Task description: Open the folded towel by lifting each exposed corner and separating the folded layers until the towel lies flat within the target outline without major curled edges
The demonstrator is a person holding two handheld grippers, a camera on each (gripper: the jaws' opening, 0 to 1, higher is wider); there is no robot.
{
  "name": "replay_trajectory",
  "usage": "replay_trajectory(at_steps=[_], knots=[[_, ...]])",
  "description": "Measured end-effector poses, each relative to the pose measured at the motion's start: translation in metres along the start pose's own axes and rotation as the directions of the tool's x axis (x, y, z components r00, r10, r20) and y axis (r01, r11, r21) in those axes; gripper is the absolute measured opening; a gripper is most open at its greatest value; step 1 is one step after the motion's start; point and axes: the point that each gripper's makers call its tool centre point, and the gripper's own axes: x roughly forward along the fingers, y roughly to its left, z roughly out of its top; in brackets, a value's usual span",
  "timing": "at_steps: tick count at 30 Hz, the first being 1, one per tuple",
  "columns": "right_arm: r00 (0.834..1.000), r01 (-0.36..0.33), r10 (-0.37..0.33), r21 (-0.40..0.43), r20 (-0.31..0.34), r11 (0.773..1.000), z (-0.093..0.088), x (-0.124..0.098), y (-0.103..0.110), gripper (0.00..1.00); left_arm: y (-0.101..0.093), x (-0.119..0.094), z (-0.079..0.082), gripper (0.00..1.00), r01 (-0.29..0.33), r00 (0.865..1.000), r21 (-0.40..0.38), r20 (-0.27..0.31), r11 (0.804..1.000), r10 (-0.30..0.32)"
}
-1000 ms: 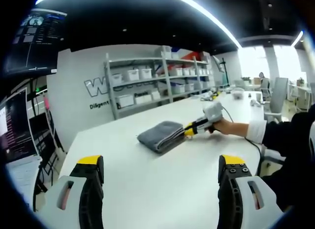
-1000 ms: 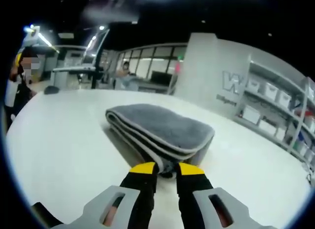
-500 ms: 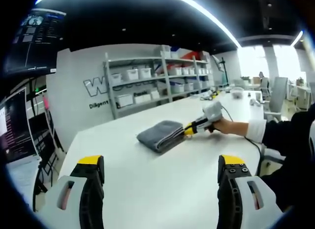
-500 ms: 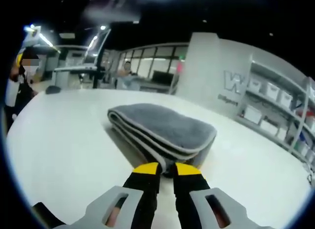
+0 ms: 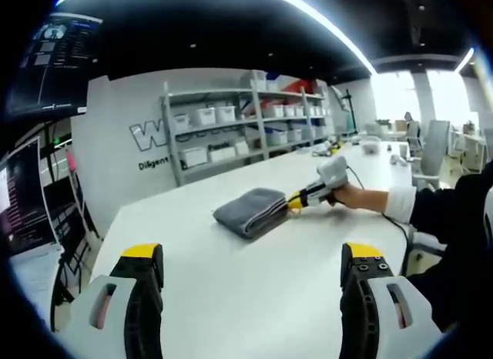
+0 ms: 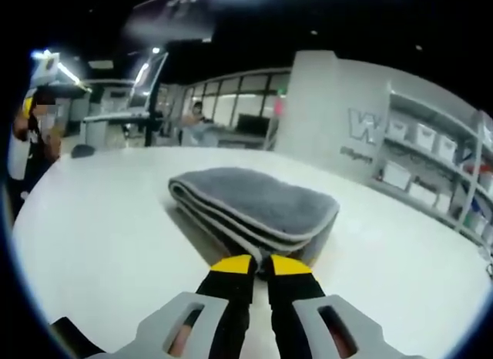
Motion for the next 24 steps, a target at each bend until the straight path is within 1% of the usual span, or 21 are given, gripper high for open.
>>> replay_trajectory(at_steps=[18, 24], knots=[[0.999, 0.012, -0.014, 0.028, 0.046, 1.000, 0.012, -0.008, -0.001, 0.00, 0.000, -0.003, -0.002, 0.95, -0.003, 1.000, -0.009, -0.001, 1.000, 0.003], [0.998, 0.015, -0.017, 0.020, 0.053, 1.000, 0.014, -0.009, 0.000, 0.00, 0.001, -0.004, -0.002, 0.95, -0.005, 1.000, -0.005, -0.004, 1.000, 0.005]])
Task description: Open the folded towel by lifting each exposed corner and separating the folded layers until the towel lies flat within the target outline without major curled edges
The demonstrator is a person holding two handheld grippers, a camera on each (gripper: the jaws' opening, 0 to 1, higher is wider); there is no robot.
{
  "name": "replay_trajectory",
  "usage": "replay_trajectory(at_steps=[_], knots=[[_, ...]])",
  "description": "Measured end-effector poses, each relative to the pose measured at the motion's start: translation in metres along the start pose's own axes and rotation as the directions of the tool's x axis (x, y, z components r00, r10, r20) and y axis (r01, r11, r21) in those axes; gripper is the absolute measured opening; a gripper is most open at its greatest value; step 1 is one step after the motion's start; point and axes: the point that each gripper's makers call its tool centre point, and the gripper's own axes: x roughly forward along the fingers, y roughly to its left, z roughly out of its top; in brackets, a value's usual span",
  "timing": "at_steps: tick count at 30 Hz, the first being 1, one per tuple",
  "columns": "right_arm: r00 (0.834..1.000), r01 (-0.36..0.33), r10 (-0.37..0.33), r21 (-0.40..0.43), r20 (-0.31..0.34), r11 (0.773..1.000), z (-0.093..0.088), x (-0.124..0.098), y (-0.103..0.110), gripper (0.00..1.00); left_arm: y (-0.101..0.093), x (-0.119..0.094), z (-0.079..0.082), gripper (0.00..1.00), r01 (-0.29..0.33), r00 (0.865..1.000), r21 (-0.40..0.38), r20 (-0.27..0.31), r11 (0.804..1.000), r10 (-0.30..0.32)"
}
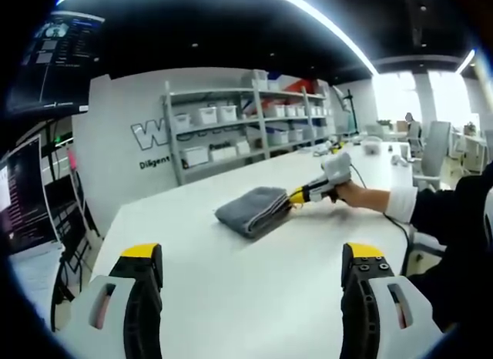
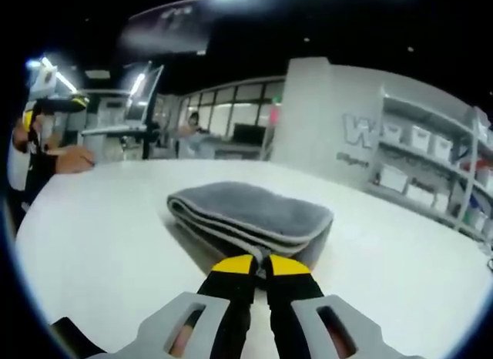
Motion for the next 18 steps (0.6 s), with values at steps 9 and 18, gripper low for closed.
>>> replay_trajectory(at_steps=[9, 18], knots=[[1.000, 0.001, -0.001, -0.003, 0.017, 1.000, 0.006, -0.001, 0.000, 0.00, 0.001, 0.000, 0.000, 0.95, -0.004, 1.000, -0.001, 0.001, 1.000, 0.004], [0.999, 0.000, 0.001, -0.018, 0.048, 1.000, 0.013, -0.003, 0.002, 0.00, 0.003, 0.001, 0.000, 0.95, -0.003, 1.000, -0.001, -0.004, 1.000, 0.003]])
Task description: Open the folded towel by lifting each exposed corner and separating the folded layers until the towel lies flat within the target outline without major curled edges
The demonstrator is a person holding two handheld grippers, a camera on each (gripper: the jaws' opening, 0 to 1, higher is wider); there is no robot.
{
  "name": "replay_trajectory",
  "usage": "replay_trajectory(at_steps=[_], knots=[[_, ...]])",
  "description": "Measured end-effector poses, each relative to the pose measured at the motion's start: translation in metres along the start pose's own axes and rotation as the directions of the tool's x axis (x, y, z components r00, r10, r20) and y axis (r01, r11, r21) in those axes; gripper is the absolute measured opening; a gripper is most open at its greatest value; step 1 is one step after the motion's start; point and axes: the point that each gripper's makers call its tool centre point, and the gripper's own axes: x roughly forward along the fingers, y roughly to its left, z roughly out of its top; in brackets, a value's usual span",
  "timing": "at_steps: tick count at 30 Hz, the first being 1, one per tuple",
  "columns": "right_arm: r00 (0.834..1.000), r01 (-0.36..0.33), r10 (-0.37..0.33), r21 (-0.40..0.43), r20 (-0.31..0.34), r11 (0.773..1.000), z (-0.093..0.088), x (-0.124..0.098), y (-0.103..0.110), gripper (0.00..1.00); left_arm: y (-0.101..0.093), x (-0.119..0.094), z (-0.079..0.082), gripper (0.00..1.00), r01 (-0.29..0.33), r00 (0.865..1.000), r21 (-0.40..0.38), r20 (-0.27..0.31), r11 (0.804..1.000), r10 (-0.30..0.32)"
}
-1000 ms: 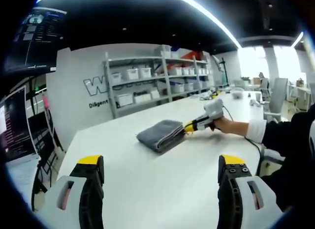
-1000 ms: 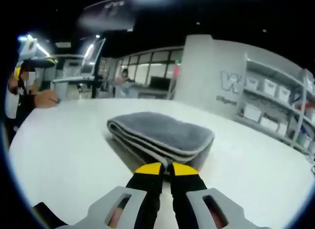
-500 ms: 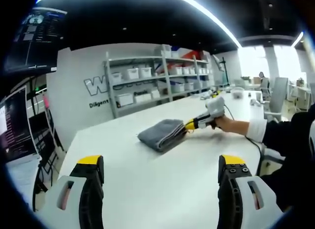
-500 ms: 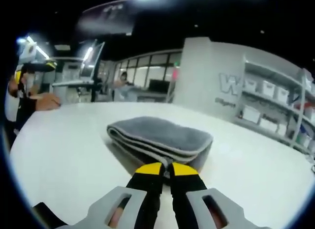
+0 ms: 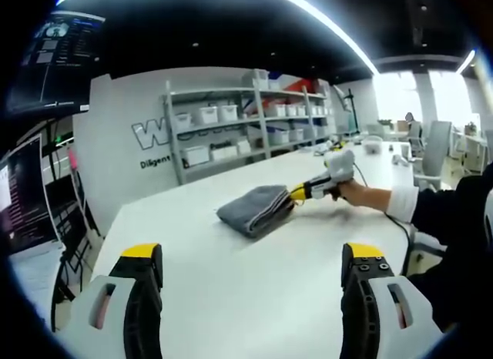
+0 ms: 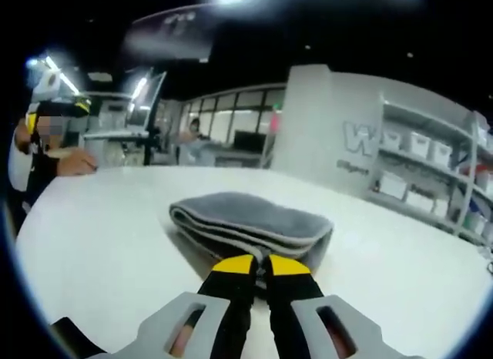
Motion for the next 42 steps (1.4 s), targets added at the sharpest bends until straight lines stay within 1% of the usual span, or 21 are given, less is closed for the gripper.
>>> replay_trajectory(at_steps=[7, 15, 42], knots=[[1.000, 0.002, -0.002, -0.029, 0.010, 1.000, 0.003, 0.001, 0.000, 0.00, 0.000, 0.001, 0.000, 0.95, 0.000, 1.000, 0.002, -0.002, 1.000, 0.000], [1.000, 0.003, -0.002, -0.042, 0.029, 0.999, 0.008, 0.001, 0.000, 0.00, 0.000, 0.002, -0.001, 0.94, 0.001, 1.000, 0.004, -0.004, 1.000, -0.001], [0.997, -0.013, 0.018, -0.070, 0.073, 0.997, 0.017, -0.002, 0.009, 0.00, 0.001, 0.003, -0.004, 0.94, 0.004, 1.000, 0.007, -0.010, 1.000, -0.004]])
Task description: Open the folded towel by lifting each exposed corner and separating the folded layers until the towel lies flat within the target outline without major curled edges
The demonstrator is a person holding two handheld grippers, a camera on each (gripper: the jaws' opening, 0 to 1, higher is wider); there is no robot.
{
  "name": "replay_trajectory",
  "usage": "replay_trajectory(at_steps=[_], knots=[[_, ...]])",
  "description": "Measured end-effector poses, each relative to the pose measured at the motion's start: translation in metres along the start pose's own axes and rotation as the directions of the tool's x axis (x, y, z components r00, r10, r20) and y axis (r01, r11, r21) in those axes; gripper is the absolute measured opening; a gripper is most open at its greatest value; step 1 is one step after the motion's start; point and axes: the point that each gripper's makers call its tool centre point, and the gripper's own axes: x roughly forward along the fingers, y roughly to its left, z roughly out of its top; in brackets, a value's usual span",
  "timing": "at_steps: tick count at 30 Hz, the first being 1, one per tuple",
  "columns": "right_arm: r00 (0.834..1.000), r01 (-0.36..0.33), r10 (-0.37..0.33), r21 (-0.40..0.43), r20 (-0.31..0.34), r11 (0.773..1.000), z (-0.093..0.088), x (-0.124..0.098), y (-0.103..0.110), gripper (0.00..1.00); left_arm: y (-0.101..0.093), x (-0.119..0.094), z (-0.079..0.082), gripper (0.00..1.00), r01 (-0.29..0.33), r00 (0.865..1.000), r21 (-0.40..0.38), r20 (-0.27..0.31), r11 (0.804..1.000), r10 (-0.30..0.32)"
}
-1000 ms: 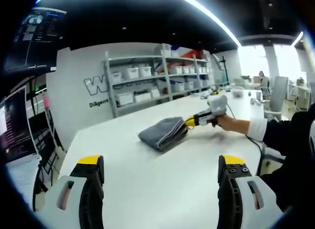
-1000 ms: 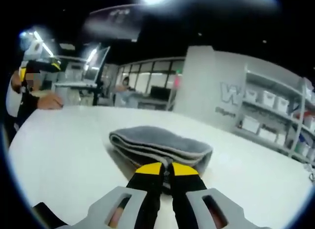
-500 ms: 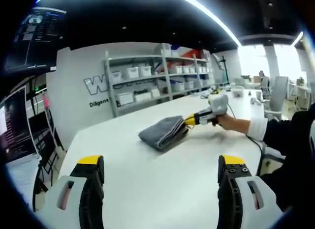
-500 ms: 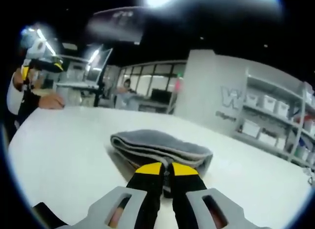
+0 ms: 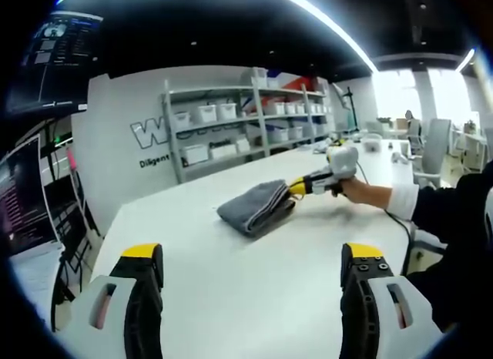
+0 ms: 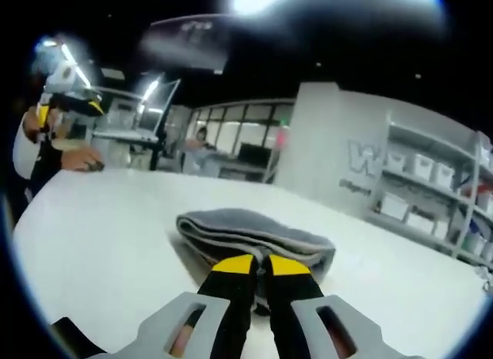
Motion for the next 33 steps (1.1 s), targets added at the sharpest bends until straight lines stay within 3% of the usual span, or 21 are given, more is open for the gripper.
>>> replay_trajectory(at_steps=[11, 21, 33], knots=[[1.000, -0.014, 0.015, -0.009, 0.018, 1.000, 0.004, -0.001, 0.004, 0.00, -0.002, 0.000, 0.000, 0.94, 0.003, 1.000, 0.002, 0.000, 1.000, -0.003], [0.995, -0.029, 0.033, -0.045, 0.094, 0.999, 0.023, -0.008, 0.010, 0.00, -0.004, 0.001, -0.001, 0.93, 0.006, 1.000, 0.004, -0.003, 1.000, -0.006], [0.993, -0.041, 0.047, -0.060, 0.105, 0.997, 0.026, -0.007, 0.012, 0.00, -0.005, 0.003, -0.003, 0.93, 0.013, 1.000, 0.006, -0.009, 1.000, -0.013]])
